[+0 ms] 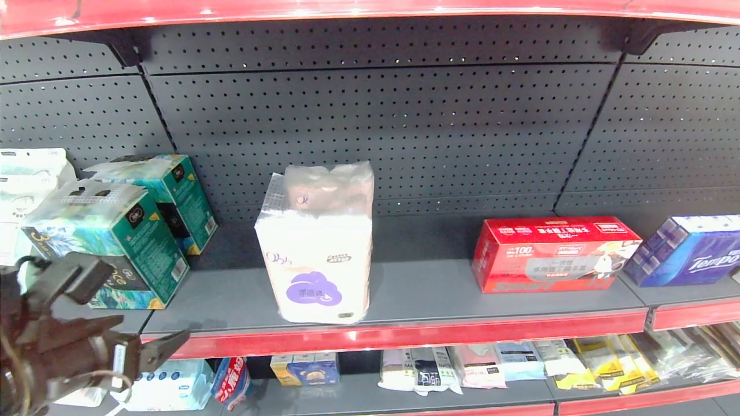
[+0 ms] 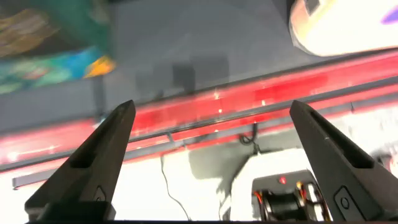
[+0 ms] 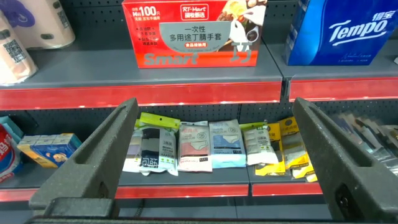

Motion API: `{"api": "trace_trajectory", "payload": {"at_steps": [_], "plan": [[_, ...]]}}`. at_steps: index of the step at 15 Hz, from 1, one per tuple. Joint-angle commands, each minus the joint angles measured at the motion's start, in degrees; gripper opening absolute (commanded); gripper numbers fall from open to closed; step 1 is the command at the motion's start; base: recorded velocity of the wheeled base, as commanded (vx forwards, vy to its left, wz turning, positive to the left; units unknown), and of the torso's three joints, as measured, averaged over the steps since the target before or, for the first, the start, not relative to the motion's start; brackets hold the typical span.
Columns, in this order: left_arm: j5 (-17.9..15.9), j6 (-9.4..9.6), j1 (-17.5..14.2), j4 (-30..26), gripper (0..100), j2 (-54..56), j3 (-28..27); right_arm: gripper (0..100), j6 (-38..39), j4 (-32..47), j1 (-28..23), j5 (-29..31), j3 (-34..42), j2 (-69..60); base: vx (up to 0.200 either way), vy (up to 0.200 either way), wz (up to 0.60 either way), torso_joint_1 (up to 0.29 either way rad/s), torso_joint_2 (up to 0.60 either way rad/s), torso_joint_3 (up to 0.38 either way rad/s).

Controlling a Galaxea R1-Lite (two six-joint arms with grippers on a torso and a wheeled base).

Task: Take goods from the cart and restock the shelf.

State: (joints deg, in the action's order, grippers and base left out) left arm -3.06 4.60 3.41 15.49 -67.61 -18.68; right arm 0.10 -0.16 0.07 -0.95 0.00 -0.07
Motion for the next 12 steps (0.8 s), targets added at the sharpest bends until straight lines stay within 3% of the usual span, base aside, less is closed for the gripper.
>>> {"api": "trace_trajectory", "payload": {"at_steps": [1, 3, 6, 7, 8, 9, 12], "plan": [[-2.57, 0.85, -8.77, -5.65, 100, 32.98, 10.85, 100, -0.01, -0.02, 0.01, -0.02, 0.00, 0.07, 0.000, 0.000, 0.00, 0.000, 0.00, 0.000], [-4.85, 0.94, -9.04, -8.73, 100, 44.32, 12.79, 100, -0.01, -0.02, 0.01, -0.02, 0.00, 0.07, 0.000, 0.000, 0.00, 0.000, 0.00, 0.000], [-5.64, -0.11, -9.21, -10.66, 100, 61.72, 18.68, 100, -0.01, -0.02, 0.01, -0.02, 0.00, 0.07, 0.000, 0.000, 0.00, 0.000, 0.00, 0.000], [-5.91, -0.73, -9.21, -13.38, 100, 62.86, 18.68, 100, -0.01, -0.02, 0.01, -0.02, 0.00, 0.07, 0.000, 0.000, 0.00, 0.000, 0.00, 0.000], [-6.34, -4.60, -9.21, -12.77, 100, 62.42, 18.68, 100, -0.01, -0.02, 0.01, -0.02, 0.00, 0.07, 0.000, 0.000, 0.00, 0.000, 0.00, 0.000], [-6.43, -5.56, -9.13, -12.51, 100, 62.34, 18.68, 100, -0.01, -0.02, 0.01, -0.02, 0.00, 0.07, 0.000, 0.000, 0.00, 0.000, 0.00, 0.000], [-5.64, -5.83, -9.39, -12.42, 100, 61.81, 18.68, 100, -0.01, -0.02, 0.01, 0.07, 0.00, 0.07, 0.000, 0.000, 0.00, 0.000, 0.00, 0.000]]}}
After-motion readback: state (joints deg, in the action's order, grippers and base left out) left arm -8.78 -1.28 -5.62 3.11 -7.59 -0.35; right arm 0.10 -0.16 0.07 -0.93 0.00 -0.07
